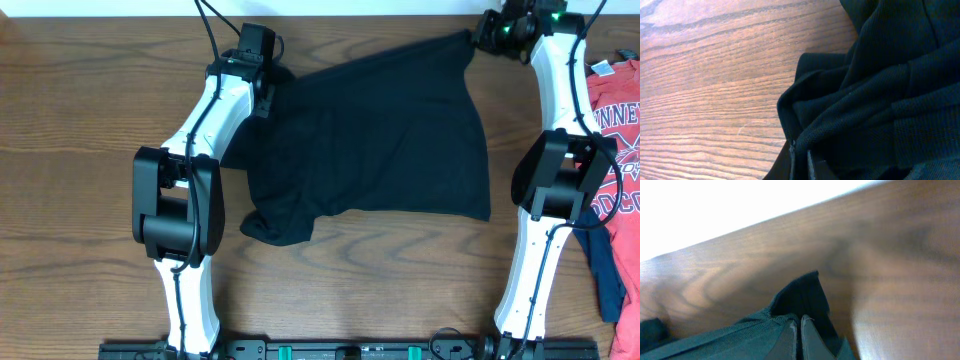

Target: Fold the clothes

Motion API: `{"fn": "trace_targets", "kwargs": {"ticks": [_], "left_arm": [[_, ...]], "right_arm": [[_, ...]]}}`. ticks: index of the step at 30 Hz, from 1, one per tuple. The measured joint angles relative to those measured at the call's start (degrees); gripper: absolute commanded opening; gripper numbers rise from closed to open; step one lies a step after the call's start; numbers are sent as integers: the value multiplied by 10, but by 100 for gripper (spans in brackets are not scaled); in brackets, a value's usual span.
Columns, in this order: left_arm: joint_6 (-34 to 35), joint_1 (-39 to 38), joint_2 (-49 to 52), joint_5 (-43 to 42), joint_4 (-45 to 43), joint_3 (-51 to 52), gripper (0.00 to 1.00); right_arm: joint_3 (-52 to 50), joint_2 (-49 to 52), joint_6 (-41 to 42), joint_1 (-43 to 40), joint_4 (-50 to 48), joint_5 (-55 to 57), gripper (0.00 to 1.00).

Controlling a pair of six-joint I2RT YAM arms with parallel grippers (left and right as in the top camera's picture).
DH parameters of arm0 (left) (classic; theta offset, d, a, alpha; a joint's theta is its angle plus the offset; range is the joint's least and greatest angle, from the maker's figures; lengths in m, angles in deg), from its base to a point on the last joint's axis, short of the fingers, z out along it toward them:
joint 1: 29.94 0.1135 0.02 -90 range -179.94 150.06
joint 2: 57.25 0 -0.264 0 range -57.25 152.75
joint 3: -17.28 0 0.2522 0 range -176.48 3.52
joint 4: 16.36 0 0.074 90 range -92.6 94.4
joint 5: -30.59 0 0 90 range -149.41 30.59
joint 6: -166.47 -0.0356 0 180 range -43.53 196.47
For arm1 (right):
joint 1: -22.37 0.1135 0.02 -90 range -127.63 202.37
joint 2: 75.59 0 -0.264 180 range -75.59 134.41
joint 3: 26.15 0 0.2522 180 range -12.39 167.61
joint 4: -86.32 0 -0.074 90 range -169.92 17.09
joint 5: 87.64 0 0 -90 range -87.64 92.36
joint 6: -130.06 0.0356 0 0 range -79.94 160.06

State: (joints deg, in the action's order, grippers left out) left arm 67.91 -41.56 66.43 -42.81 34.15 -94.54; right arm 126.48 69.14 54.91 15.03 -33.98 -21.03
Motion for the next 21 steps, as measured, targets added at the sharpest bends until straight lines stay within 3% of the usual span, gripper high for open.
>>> {"fn": "trace_targets", "kwargs": {"ticks": [9,21], "left_arm": [[0,-1,0,-11,-10,0,6],[10,16,0,-4,-17,0,6]], "right_arm": [[92,0,-17,0,-7,-11,1],[96,0,-43,2,150,14,1]]}}
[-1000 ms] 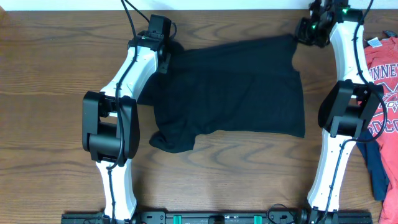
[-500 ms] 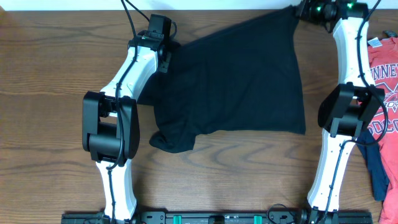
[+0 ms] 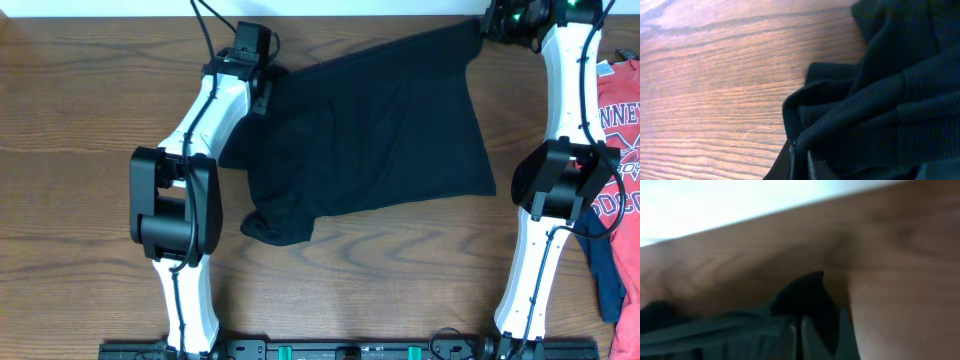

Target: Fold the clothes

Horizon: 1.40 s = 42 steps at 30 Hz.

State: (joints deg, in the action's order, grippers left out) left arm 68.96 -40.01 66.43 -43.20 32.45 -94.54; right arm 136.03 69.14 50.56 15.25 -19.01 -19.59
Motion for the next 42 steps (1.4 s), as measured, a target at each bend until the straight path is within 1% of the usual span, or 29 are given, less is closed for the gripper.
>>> {"fn": "trace_targets", "kwargs": {"ticks": [7,11,17,23,28,33,42], "left_arm": [[14,35,0,-23,-1,0,6],[16,41,0,-29,-6,0,6],[17,33,0,-41,-3,0,6],[17,7,0,-65,0,0,6],[17,-12,0,-77,1,0,6],[17,-12,0,-74,12,0,6],[17,-5,0,-59,20,0,6]], "right_arm": [[0,0,0,23,79,16,1],[0,0,3,31,123,42,1],[0,0,12,20,138,72,1],[0,0,10,-31,144,45,1],[-1,0,-17,-67,173,10,1],[-1,0,-34,-66,210,7,1],[-1,0,-37,-49,289,20,1]]}}
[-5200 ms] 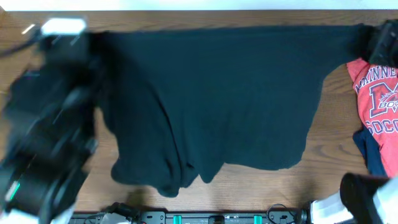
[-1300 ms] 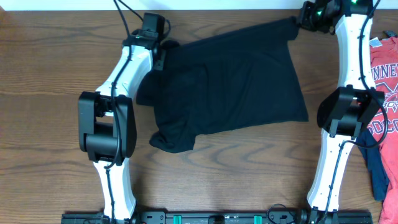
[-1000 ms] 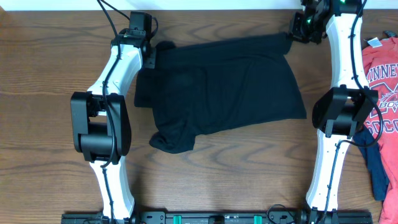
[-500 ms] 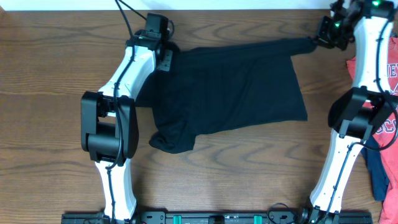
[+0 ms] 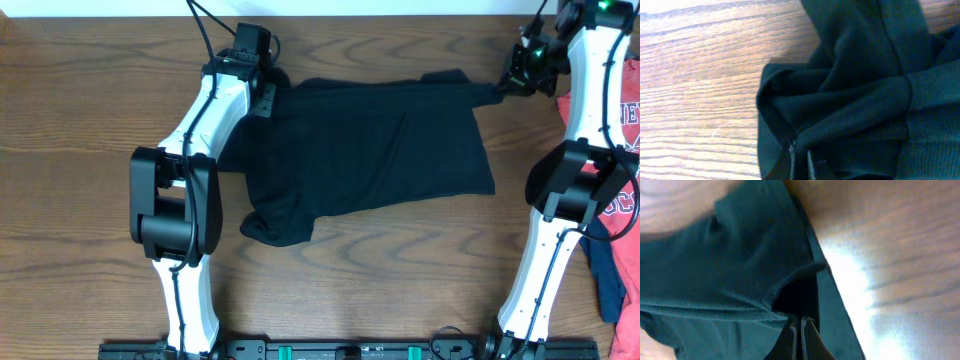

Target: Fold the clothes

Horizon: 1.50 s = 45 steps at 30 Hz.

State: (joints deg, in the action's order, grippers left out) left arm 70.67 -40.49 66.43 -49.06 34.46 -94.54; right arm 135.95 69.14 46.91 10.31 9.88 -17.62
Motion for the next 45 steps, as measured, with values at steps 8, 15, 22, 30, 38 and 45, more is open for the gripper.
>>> {"fn": "trace_targets", "kwargs": {"ticks": [8,15,22,30,38,45], "left_arm": [[0,7,0,10,0,0,10],[1,17,0,34,2,0,29],[-2,25,0,49,1,0,11],[-2,24,0,51,5,0,41],[-3,24,0,51,23,-31,55],[9,25,-61,51,67,-50,64]], "right_arm": [[0,0,-10,15,47,9,4],[0,0,-34,18,72,35,50],[0,0,-51,22,50,41,46],[0,0,-61,21,37,26,61],[0,0,-113,58,20,-21,61],[0,35,-106,176,-44,-38,45]]}}
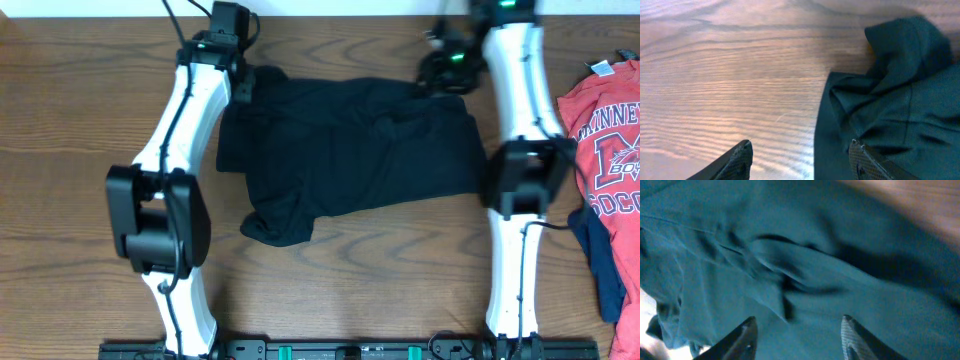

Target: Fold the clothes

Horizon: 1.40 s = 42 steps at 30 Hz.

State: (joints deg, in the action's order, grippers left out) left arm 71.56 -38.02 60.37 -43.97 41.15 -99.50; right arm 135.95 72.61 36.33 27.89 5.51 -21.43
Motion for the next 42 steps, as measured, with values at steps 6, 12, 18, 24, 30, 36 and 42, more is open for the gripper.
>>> {"fn": "trace_targets", "kwargs": {"ticks": [6,12,18,24,30,36,42], "left_arm": [[5,18,-21,0,28,-8,64],[5,27,-21,2,35,-8,64],[5,26,-20,2,36,-8,64],[5,26,-20,2,36,-8,64],[5,26,-20,2,36,-8,64],[10,26,-20,-7,33,-8,64],[19,26,-20,-11,31,-8,64]], "right_arm": [[0,81,19,48,-29,-10,37],[0,89,37,42,-53,-24,3],[0,89,54,39,-70,-24,1],[0,89,59,21,-65,-33,1],[0,85,61,-11,-53,-39,1],[0,48,60,-22,-47,-38,1],[0,-30,60,-26,-37,-36,1]]}}
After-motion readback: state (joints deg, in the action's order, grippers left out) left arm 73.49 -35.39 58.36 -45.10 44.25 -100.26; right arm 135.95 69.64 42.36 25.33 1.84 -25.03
